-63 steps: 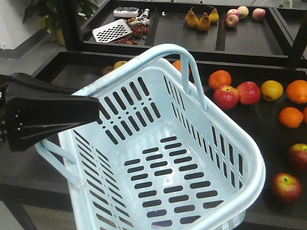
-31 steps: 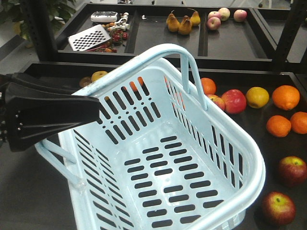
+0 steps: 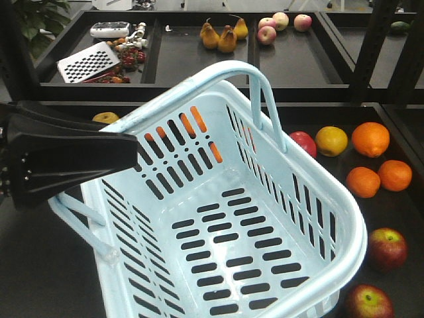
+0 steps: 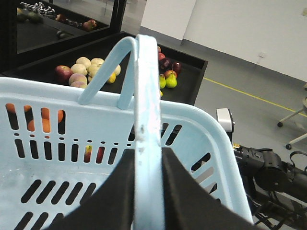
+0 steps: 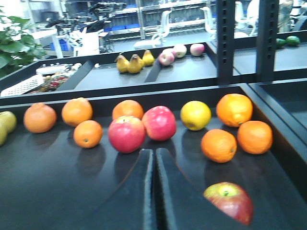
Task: Pick three apples into basket with both arms
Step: 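Drive the base up to the apple table holding the basket aloft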
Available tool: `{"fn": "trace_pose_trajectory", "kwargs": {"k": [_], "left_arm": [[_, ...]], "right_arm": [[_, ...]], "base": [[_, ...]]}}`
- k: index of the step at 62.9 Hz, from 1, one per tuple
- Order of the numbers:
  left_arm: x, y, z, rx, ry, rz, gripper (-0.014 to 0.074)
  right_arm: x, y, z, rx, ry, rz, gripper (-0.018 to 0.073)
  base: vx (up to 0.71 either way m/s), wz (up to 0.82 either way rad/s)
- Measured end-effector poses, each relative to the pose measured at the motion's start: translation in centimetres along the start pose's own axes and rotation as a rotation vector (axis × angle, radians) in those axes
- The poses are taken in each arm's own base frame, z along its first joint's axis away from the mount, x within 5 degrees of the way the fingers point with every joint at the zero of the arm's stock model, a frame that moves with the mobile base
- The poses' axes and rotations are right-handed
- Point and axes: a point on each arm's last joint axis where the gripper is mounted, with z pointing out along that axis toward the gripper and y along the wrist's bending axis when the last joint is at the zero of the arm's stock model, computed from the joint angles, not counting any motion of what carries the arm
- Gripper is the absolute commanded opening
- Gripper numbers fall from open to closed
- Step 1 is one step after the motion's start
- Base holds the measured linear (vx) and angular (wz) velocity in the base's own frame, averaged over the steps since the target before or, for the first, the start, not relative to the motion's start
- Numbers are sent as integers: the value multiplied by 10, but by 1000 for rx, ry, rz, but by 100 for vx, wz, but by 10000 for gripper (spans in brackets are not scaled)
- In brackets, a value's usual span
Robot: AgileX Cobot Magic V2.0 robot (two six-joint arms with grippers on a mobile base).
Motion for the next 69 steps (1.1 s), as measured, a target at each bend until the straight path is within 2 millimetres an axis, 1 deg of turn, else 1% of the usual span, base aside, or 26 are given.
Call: {"fn": "trace_pose_trajectory", "kwargs": {"k": [24,69], "left_arm": [[0,0,0,0,0,0,-6],[0,0,0,0,0,0,-6]], "right_arm": [[0,0,0,0,0,0,-7],[0,0,0,0,0,0,-7]], "base": [[6,-9],[0,0]]}}
